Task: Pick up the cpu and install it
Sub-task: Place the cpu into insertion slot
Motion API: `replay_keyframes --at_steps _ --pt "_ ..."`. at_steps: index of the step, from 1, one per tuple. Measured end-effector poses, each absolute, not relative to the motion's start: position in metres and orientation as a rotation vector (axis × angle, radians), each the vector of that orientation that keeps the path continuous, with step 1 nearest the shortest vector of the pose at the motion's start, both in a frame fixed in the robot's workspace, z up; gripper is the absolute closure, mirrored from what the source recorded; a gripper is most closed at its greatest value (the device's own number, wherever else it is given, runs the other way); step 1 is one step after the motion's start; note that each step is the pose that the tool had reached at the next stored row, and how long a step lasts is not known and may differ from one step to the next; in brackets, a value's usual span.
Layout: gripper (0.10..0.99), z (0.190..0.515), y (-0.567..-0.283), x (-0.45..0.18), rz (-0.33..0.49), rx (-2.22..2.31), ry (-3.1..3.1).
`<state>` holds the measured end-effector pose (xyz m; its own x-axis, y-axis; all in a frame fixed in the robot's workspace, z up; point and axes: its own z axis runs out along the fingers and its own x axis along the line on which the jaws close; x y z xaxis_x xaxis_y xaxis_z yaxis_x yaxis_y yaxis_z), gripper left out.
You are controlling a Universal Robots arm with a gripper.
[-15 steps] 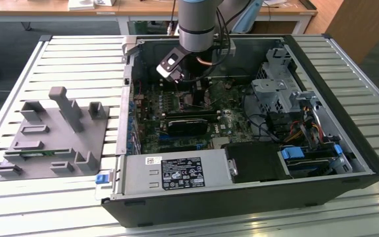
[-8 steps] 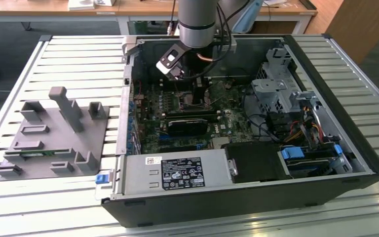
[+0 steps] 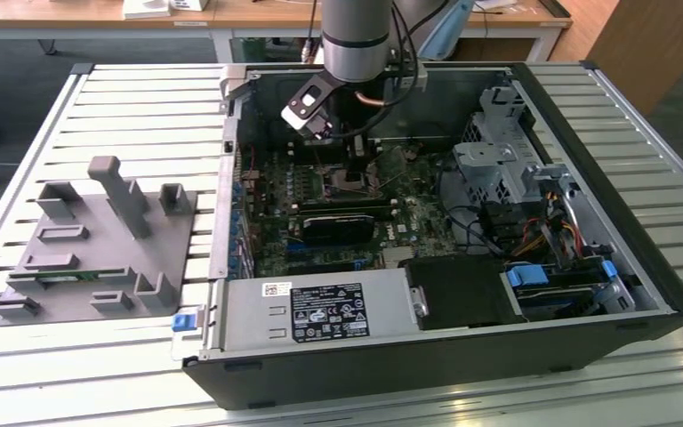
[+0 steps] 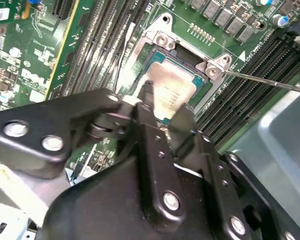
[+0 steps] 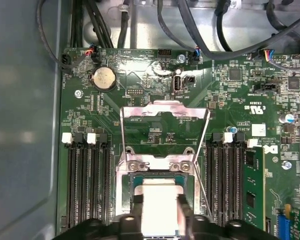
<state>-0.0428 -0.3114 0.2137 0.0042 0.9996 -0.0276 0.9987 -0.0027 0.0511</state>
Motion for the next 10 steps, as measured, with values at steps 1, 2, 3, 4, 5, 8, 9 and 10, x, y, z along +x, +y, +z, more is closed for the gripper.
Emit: replay_keyframes --at_steps 1,2,3,4,5,8,9,10 --pt "0.667 0.2136 -0.3114 -0.0428 0.023 2.185 2.177" --pt "0.725 0.2137 -0.3114 -0.0428 0.022 2.184 2.177" --pt "0.784 0.2139 -0.3114 -0.0427 0.022 2.184 2.177" --pt "0.784 0.2142 -0.3114 -0.0428 0.021 2.184 2.177" --pt "0.843 0.2144 -0.3113 -0.0428 0.021 2.184 2.177" --pt "0.961 0.2158 -0.3113 -0.0428 0.022 2.184 2.177" --pt "0.98 0.2164 -0.3113 -0.0428 0.022 2.184 2.177" --pt "0.98 0.2168 -0.3113 -0.0428 0.022 2.184 2.177"
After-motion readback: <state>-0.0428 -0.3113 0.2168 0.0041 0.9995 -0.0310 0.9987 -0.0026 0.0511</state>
